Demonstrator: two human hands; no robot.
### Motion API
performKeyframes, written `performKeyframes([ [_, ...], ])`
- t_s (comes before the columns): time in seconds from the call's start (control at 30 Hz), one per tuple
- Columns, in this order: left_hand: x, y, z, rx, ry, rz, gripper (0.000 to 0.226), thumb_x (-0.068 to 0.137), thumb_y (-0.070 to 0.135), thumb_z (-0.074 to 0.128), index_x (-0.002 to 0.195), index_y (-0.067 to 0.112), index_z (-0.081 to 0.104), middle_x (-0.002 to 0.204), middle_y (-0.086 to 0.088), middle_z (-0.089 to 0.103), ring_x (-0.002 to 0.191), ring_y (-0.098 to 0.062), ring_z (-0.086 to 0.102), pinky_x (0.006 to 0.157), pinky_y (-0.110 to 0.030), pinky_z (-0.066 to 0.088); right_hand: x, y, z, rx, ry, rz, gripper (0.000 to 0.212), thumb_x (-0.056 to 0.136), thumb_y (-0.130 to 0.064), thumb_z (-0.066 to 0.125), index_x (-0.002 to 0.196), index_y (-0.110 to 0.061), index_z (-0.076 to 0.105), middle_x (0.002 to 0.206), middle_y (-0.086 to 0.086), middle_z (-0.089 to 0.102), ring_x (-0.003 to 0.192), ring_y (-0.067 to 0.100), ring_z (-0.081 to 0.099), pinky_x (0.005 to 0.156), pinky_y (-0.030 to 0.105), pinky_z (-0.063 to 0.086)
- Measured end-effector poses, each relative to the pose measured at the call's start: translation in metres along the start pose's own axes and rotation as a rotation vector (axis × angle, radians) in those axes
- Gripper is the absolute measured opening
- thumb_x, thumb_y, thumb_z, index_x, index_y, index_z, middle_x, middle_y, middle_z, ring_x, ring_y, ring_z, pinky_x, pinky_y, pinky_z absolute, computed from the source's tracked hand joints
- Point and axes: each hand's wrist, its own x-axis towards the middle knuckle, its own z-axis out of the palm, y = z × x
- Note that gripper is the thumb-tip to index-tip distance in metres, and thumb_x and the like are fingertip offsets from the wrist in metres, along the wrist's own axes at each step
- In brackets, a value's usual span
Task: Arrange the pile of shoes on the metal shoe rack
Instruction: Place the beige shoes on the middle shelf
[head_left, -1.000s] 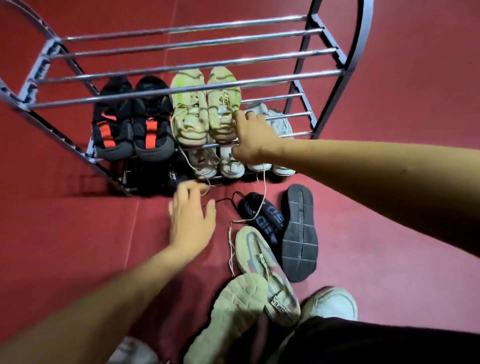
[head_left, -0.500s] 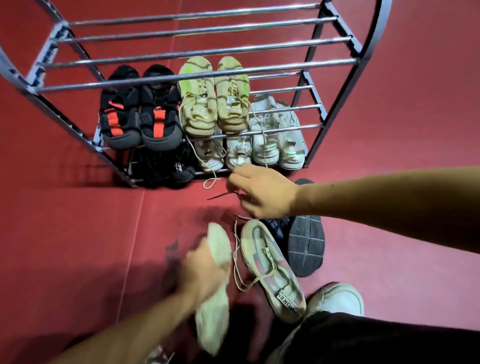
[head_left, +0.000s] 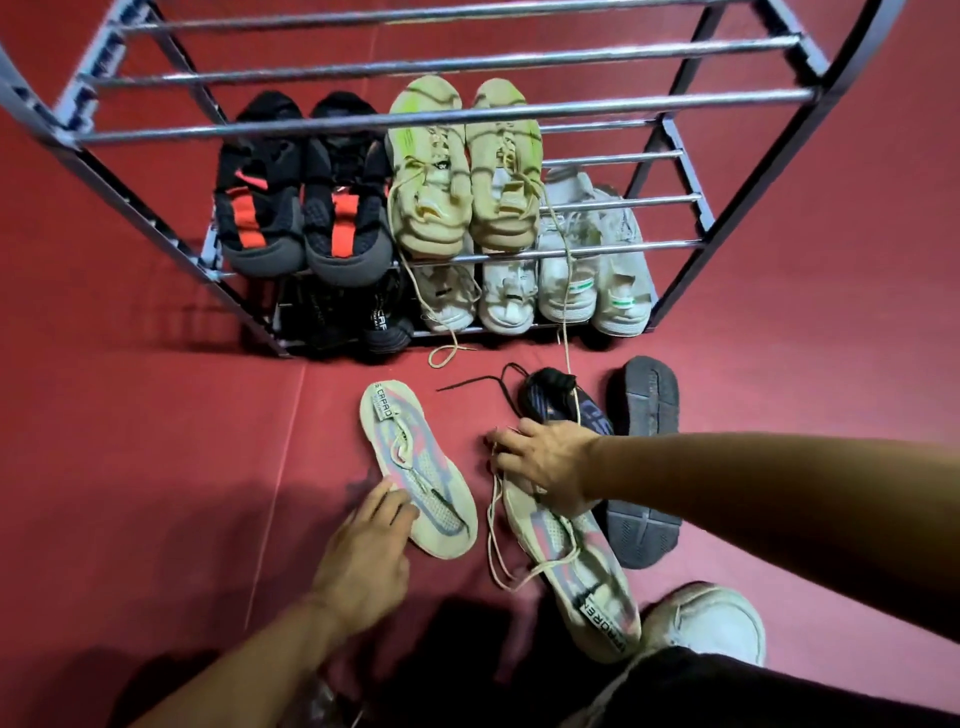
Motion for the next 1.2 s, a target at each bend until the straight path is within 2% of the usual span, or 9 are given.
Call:
performKeyframes([
  [0.13,0.035,0.02,-0.025,-0.303,0.256,-0.556,0.04,0.075,0.032,0.074,0.105,0.016,0.053,0.108,-0.006,0.055,0.098,-0.034,0.06,0.078,-0.042,0.052,0.019,-0.016,-0.024,-0.071,-0.108,0.063,0.055,0.086,-0.041,0.068,0.133,-0.016,0.052,0.132,0.006,0.057,0.121,0.028,0.049,0.079,0.03,0.044],
  [0.23,0.053,0.015,-0.016,-0.646,-0.005,-1.018,0.084,0.059,0.061,0.082,0.118,0.009,0.054,0.118,-0.012,0.064,0.105,-0.036,0.065,0.083,-0.038,0.052,0.022,-0.005,-0.059,0.015,-0.078,0.051,0.032,0.086,-0.034,0.064,0.112,-0.015,0.066,0.115,0.009,0.068,0.107,0.03,0.065,0.072,0.029,0.045],
  [0.37,0.049,0.009,0.001,-0.618,-0.135,-0.958,0.074,0.064,0.062,0.079,0.112,0.008,0.062,0.114,-0.013,0.07,0.106,-0.033,0.067,0.087,-0.034,0.053,-0.015,0.033,-0.104,0.245,0.106,0.23,0.022,0.075,-0.03,0.061,0.085,-0.011,0.068,0.086,0.015,0.071,0.08,0.034,0.069,0.062,0.029,0.051],
  [0.53,0.043,0.001,0.0,-0.666,-0.108,-0.911,0.05,0.074,0.049,0.08,0.098,0.013,0.056,0.099,-0.007,0.072,0.094,-0.027,0.069,0.08,-0.033,0.053,-0.056,0.054,-0.1,1.239,0.456,0.555,0.023,0.076,-0.013,0.077,0.069,-0.012,0.056,0.066,0.011,0.071,0.056,0.024,0.071,0.046,0.035,0.056],
  [0.63,0.038,0.012,-0.003,-0.669,-0.082,-0.935,0.061,0.064,0.062,0.08,0.096,0.017,0.054,0.097,-0.002,0.073,0.093,-0.026,0.07,0.079,-0.033,0.054,-0.066,0.042,-0.073,1.459,0.627,0.811,0.026,0.075,-0.01,0.079,0.07,-0.01,0.053,0.06,0.003,0.059,0.045,0.009,0.056,0.034,0.021,0.041],
  [0.73,0.036,0.034,0.001,-0.577,-0.105,-0.969,0.085,0.052,0.067,0.083,0.109,0.013,0.051,0.113,-0.007,0.066,0.107,-0.03,0.066,0.081,-0.033,0.05,-0.069,0.045,-0.039,1.55,0.714,1.012,0.031,0.067,-0.016,0.082,0.065,-0.01,0.052,0.062,0.004,0.06,0.058,0.02,0.053,0.049,0.03,0.054],
  [0.9,0.041,0.041,0.009,-0.641,-0.112,-1.071,0.072,0.062,0.042,0.09,0.115,0.005,0.059,0.119,-0.015,0.069,0.11,-0.032,0.067,0.086,-0.034,0.053,-0.065,0.075,-0.041,1.593,0.52,0.741,0.04,0.072,-0.001,0.081,0.059,-0.015,0.045,0.049,-0.003,0.052,0.05,0.016,0.048,0.043,0.022,0.04],
  [1.03,0.041,0.011,-0.01,-0.85,-0.074,-1.135,0.037,0.06,0.015,0.079,0.095,0.003,0.074,0.09,-0.013,0.074,0.091,-0.029,0.073,0.069,-0.03,0.053,-0.055,0.106,-0.065,1.508,0.204,0.468,0.032,0.08,0.014,0.069,0.065,-0.007,0.051,0.047,0.002,0.058,0.041,0.013,0.051,0.035,0.016,0.038],
  [1.2,0.047,-0.053,-0.046,-0.806,-0.03,-1.107,0.009,0.071,0.001,0.069,0.075,0.0,0.06,0.075,-0.012,0.06,0.077,-0.026,0.06,0.068,-0.038,0.052,-0.006,0.1,-0.079,1.107,0.263,0.336,0.008,0.079,-0.01,0.079,0.085,-0.015,0.075,0.073,0.005,0.07,0.068,0.021,0.069,0.049,0.024,0.051],
])
